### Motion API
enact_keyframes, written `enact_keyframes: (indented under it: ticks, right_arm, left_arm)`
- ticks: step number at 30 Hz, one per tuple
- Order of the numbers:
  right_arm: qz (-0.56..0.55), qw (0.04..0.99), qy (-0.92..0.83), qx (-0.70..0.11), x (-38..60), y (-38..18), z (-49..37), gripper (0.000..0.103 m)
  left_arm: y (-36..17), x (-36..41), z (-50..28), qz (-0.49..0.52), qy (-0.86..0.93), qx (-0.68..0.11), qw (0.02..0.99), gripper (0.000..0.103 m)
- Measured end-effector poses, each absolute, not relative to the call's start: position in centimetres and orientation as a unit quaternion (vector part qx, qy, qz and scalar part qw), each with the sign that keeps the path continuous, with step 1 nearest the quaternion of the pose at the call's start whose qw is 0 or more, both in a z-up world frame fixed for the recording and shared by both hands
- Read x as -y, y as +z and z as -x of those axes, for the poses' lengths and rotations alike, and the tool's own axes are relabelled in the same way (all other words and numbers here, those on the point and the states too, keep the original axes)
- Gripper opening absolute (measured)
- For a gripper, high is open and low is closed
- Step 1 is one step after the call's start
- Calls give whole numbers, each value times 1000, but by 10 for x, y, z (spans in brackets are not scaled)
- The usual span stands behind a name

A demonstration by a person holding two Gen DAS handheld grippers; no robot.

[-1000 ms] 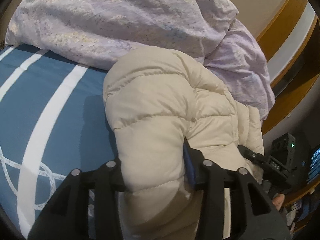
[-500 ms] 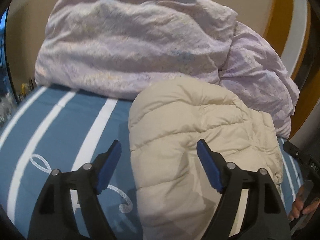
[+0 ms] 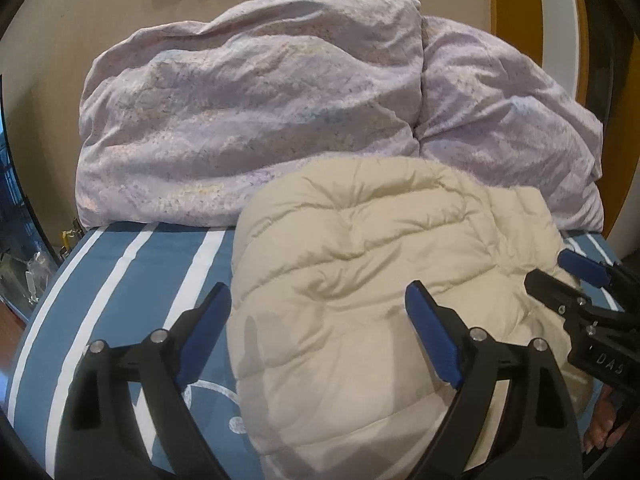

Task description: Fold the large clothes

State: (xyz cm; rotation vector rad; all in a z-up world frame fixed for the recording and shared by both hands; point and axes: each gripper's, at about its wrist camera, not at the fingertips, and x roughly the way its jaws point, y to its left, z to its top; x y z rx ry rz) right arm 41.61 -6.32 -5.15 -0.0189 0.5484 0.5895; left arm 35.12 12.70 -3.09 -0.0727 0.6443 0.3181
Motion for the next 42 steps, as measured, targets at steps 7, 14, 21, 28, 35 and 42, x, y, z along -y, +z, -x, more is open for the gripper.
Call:
enact_keyframes:
  ticks: [7,14,21,28,35,42]
  right_arm:
    - [27,922,271,-274,56,-65,-421,70]
    - [30,916,266,-299,51,-83,-435,70]
    - [28,909,265,-322,48,-97,-446,70]
    - [27,902,263,-342,45,-103,-454,71]
    - [30,900,259,-349,42,-104,-459,71]
    - [28,899,261,-350,42,-103,-463,71]
  left_arm:
    - [-49,-125,-357,24,158,-327,931,89]
    - [-62,-129,-365,18,156,-337,928,91]
    - [-77,-133,-376,23,155,-352,923,96]
    - [-90,-136,-384,28,153,-366,918,97]
    - [-100,-140,-392,37,150,-381,911,100]
    - [-109,-142,-396,45,147,-392,907,101]
